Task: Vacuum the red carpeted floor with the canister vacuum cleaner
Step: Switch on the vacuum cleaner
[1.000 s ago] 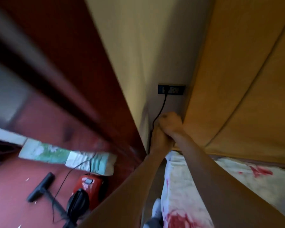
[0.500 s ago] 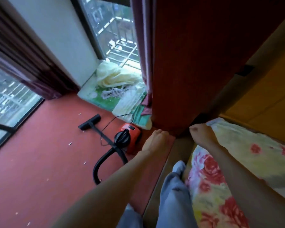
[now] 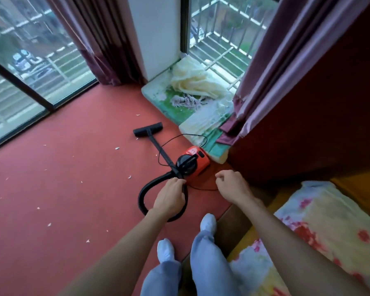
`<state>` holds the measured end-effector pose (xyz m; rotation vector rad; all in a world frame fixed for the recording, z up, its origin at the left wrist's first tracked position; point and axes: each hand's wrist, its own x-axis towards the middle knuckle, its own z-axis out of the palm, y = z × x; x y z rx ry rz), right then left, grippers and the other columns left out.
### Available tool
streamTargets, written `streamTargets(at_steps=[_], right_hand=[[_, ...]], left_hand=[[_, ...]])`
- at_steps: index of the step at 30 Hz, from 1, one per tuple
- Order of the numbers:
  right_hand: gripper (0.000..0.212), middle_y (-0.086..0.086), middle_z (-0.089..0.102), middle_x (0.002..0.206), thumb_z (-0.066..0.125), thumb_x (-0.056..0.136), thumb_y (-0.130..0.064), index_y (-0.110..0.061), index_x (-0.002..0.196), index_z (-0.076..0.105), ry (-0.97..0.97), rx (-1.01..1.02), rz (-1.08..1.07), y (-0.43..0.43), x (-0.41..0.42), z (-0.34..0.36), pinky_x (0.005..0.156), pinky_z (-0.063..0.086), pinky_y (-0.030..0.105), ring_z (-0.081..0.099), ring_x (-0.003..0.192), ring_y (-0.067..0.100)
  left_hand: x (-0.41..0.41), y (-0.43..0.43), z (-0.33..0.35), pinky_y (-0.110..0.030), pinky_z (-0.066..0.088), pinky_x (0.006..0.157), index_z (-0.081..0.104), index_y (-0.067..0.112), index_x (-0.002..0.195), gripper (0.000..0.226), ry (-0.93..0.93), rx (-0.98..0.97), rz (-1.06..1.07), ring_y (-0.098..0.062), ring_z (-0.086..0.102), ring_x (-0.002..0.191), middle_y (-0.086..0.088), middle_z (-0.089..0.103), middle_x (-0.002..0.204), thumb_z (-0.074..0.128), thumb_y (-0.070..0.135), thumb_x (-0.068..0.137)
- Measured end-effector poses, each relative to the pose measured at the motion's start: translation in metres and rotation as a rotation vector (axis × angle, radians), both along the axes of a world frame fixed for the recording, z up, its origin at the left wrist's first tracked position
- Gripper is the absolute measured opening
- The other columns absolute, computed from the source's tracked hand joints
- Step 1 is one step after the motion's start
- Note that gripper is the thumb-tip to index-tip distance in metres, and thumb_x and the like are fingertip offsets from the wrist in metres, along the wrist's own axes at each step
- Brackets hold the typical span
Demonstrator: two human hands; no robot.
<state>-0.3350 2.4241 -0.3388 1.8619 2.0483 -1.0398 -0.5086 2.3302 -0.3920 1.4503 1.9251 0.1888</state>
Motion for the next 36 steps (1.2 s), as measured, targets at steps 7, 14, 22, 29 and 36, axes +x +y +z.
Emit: streamTargets(at_steps=[7,14,22,29,36], right_hand=[[0.039,0.011,0.067,0.126,0.047,0.093,-0.02,-0.02,0.126,0.067,-0.061,-0.025,0.258,0.064,-0.048,-0.054,0.098,0.048,0.037,0.06,0.118,0.031],[0.037,0.008,0.068,0.125,0.047,0.092,-0.021,-0.021,0.123,0.068,-0.095,-0.089,0.419,0.148,-0.068,-0.143,0.095,0.052,0.039,0.062,0.115,0.029],[0.039,0.008,0.068,0.125,0.047,0.09,-0.021,-0.022,0.122,0.068,-0.151,-0.172,0.443,0.195,-0.074,-0.288,0.098,0.051,0.041,0.06,0.118,0.03],[0.049,0.006,0.056,0.14,0.049,0.091,-0.011,-0.018,0.14,0.052,-0.106,-0.147,0.417,0.209,-0.082,-0.427,0.104,0.042,0.036,0.053,0.128,0.027],[0.065,0.004,0.041,0.149,0.052,0.092,-0.008,-0.024,0.152,0.034,-0.035,-0.115,0.382,0.204,-0.07,-0.501,0.099,0.042,0.035,0.053,0.126,0.027]], left_hand=[[-0.021,0.039,-0.045,-0.044,0.046,0.09,0.058,0.015,0.124,0.043,-0.012,-0.036,0.183,-0.025,0.048,0.118,-0.005,0.055,0.121,0.04,0.004,0.086],[-0.027,0.117,-0.115,-0.042,0.043,0.1,0.053,0.01,0.133,0.047,-0.026,-0.1,0.287,-0.025,0.046,0.12,-0.007,0.054,0.124,0.041,0.001,0.088],[-0.026,0.182,-0.254,-0.041,0.043,0.099,0.053,0.004,0.128,0.039,-0.022,-0.166,0.265,-0.028,0.046,0.12,-0.01,0.052,0.122,0.043,0.003,0.091],[-0.025,0.22,-0.398,-0.036,0.041,0.091,0.047,0.006,0.125,0.035,0.115,-0.144,0.13,-0.028,0.046,0.115,-0.011,0.051,0.121,0.054,0.011,0.09],[-0.009,0.219,-0.476,-0.036,0.046,0.085,0.044,0.01,0.125,0.036,0.214,-0.134,0.033,-0.026,0.052,0.113,-0.008,0.053,0.117,0.059,0.011,0.092]])
